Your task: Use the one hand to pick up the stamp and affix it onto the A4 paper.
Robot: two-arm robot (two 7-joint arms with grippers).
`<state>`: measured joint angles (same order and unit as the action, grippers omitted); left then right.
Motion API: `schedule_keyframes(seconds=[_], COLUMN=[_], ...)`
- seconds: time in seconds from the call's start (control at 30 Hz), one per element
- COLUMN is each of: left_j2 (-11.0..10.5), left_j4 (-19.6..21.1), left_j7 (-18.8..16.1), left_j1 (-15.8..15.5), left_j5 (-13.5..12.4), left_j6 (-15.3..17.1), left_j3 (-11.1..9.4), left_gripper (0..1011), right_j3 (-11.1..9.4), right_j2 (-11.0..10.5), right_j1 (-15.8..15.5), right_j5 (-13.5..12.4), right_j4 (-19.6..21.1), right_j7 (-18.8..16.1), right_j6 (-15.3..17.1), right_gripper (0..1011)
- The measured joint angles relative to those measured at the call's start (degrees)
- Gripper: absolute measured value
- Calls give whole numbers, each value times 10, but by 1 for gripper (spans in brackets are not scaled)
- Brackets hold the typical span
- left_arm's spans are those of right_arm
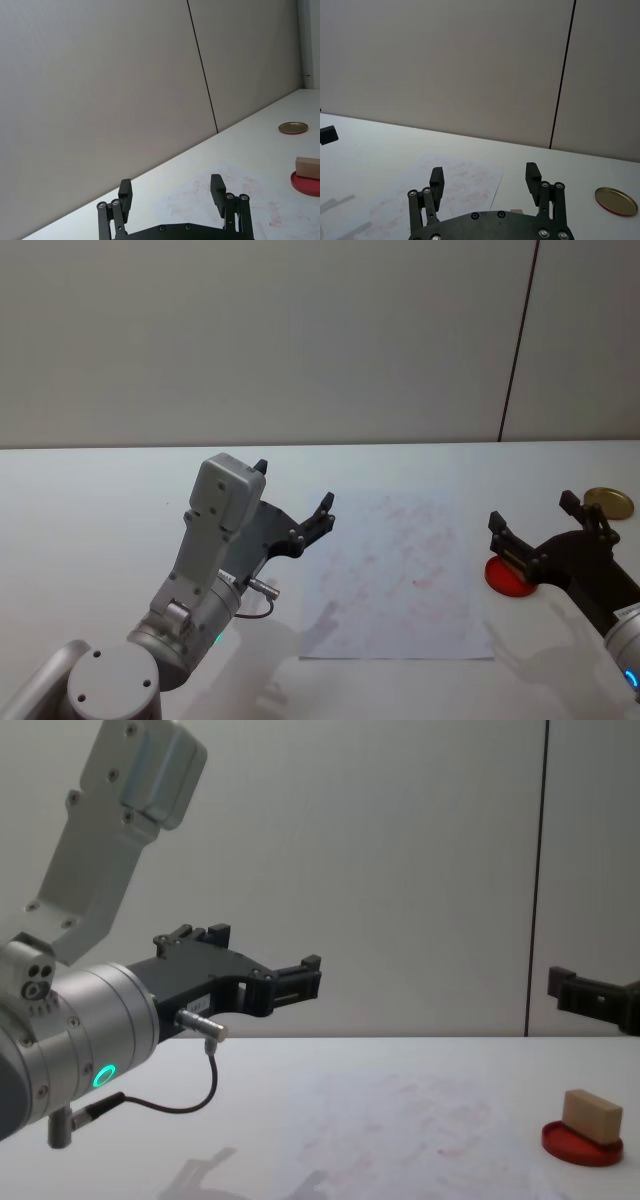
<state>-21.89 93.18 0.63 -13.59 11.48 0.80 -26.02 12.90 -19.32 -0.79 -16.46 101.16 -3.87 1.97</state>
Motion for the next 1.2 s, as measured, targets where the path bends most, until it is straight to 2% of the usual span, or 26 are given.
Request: schedule_keyframes(seconds=[0.23,0.53,0.83,1.2], left_j2=[0,0,0,0], left_j4=[0,0,0,0], left_j7=[0,0,0,0], left_j1=[0,0,0,0], left_j5=[0,0,0,0], left_j6=[0,0,0,0], left_j3=[0,0,0,0], left_gripper=[993,993,993,993], right_j3=[-2,-9,-17,-21], right_j2=[1,3,8,13], right_j1=[6,27,61,90], right_j5=[0,-5,-16,-28], right_j4=[-10,-43,-97,-142], right_j7=[-4,-16,-39,-59], right_j6=[4,30,66,95], right_gripper=[1001,1001,1001,1001])
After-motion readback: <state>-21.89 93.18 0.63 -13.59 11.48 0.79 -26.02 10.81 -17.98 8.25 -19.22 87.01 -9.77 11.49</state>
